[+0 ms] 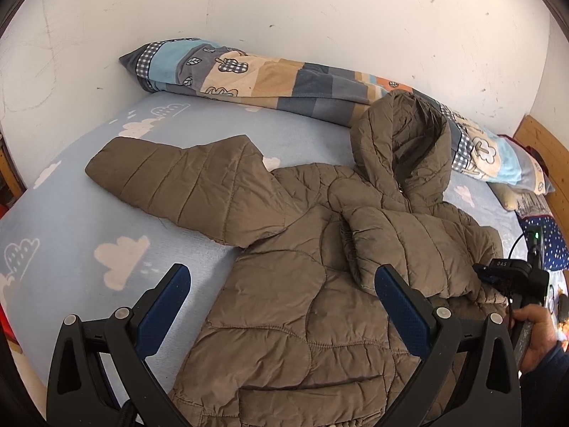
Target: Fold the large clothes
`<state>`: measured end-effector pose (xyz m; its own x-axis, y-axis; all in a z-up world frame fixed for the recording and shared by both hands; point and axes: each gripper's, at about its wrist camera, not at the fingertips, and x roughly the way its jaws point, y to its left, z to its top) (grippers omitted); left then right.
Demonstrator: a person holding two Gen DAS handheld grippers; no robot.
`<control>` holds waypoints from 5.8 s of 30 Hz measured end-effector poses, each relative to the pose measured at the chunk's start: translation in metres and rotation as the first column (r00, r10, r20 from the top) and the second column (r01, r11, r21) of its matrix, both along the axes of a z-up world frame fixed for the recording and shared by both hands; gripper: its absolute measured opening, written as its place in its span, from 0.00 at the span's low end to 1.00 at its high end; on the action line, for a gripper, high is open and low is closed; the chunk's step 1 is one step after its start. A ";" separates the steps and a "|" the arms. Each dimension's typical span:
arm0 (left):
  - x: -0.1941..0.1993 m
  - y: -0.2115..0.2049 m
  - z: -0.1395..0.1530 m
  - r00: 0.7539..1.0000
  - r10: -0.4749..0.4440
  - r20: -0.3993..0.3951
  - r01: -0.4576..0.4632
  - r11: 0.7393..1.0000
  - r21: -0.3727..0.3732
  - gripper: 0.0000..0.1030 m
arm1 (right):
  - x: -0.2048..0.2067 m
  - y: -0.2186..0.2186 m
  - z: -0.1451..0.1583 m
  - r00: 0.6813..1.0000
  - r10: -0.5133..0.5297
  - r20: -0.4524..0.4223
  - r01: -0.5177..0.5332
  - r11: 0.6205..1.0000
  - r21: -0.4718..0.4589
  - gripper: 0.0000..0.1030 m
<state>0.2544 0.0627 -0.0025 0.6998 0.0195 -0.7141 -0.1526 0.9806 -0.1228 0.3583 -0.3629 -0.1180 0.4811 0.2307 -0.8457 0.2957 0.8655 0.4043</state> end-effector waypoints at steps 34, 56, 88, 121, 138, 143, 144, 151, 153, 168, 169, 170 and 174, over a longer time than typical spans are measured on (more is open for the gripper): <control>0.104 -0.064 -0.084 0.949 -0.179 -0.260 0.170 0.984 -0.060 1.00 | -0.021 -0.042 0.019 0.994 0.034 -0.101 -0.053 0.980 -0.191 0.18; 0.078 0.045 -0.020 0.994 0.029 -0.105 -0.036 0.997 -0.067 1.00 | -0.023 0.149 0.035 0.900 0.430 -0.064 -0.428 0.847 -0.316 0.38; 0.062 0.171 0.003 0.959 0.265 -0.105 -0.276 0.953 -0.122 1.00 | -0.129 0.131 0.159 0.867 0.350 0.355 -0.313 0.936 -0.159 0.67; 0.100 0.418 -0.124 0.858 0.471 -0.205 -0.497 0.659 -0.565 0.44 | -0.110 0.157 0.124 0.874 0.424 0.239 -0.389 0.903 -0.179 0.73; 0.124 0.453 -0.164 0.794 0.596 -0.115 -0.488 0.513 -0.707 0.43 | -0.097 0.152 0.106 0.891 0.411 0.192 -0.386 0.909 -0.158 0.73; 0.132 0.445 -0.160 0.788 0.612 -0.060 -0.475 0.545 -0.691 0.44 | -0.093 0.154 0.105 0.890 0.414 0.191 -0.387 0.907 -0.165 0.73; 0.131 0.445 -0.161 0.785 0.618 -0.051 -0.473 0.544 -0.694 0.44 | -0.093 0.154 0.105 0.890 0.415 0.190 -0.387 0.907 -0.167 0.73; 0.122 0.446 -0.156 0.770 0.637 -0.041 -0.463 0.512 -0.723 0.20 | -0.094 0.151 0.107 0.893 0.402 0.202 -0.372 0.912 -0.171 0.73; 0.120 0.443 -0.149 0.768 0.640 -0.025 -0.458 0.521 -0.720 0.18 | -0.094 0.148 0.109 0.896 0.393 0.205 -0.363 0.916 -0.171 0.73; 0.102 0.374 -0.018 0.802 0.557 0.215 -0.312 0.699 -0.644 0.16 | -0.099 0.100 0.139 0.926 0.230 0.299 -0.201 0.972 -0.125 0.73; 0.099 0.361 -0.001 0.806 0.537 0.249 -0.280 0.716 -0.640 0.16 | -0.099 0.095 0.141 0.927 0.216 0.305 -0.190 0.975 -0.115 0.73; 0.096 0.348 0.014 0.808 0.517 0.283 -0.249 0.734 -0.632 0.16 | -0.099 0.091 0.144 0.929 0.201 0.312 -0.176 0.979 -0.106 0.73; 0.086 0.289 0.064 0.822 0.419 0.385 -0.128 0.796 -0.592 0.16 | -0.101 0.074 0.155 0.926 0.142 0.351 -0.122 0.990 -0.076 0.73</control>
